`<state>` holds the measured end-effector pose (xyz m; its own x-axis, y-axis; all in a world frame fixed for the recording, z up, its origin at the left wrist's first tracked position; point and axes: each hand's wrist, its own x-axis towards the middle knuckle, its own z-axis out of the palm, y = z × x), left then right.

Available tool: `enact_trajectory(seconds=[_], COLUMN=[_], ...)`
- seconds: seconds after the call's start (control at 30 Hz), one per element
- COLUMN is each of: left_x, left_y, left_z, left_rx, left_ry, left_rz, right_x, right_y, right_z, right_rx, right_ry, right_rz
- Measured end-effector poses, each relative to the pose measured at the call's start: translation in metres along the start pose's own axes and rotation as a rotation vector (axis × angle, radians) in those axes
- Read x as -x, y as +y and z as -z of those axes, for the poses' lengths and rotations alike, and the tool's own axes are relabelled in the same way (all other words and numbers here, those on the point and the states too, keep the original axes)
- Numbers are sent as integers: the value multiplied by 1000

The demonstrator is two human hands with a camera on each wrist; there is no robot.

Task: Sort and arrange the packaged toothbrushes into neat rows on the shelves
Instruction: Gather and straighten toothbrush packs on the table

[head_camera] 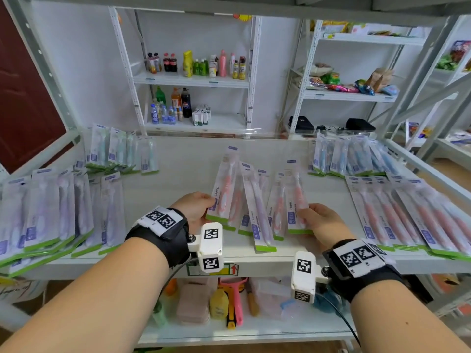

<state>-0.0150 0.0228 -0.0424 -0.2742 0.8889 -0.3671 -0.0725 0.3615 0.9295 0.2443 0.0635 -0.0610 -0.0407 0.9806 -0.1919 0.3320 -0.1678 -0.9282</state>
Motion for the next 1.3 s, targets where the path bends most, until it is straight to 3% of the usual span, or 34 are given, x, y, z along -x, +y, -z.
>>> enact_trajectory(seconds=[0.7, 1.0, 1.2, 1.3], left_x=[-11, -3, -6, -7], left_y=[-8, -6, -3, 8], left_z=[19, 15, 3, -19], left_rx=[170, 114, -40, -93], left_ry=[-175, -149, 19, 80], left_rz=[35, 7, -72, -129], right_x=[2, 4, 9, 8], right_y=[-7, -11, -8, -11], right_z=[-17, -14, -3, 27], right_rx=[175, 208, 110, 76], right_ry=[171, 127, 112, 128], right_rz=[28, 36, 84, 136])
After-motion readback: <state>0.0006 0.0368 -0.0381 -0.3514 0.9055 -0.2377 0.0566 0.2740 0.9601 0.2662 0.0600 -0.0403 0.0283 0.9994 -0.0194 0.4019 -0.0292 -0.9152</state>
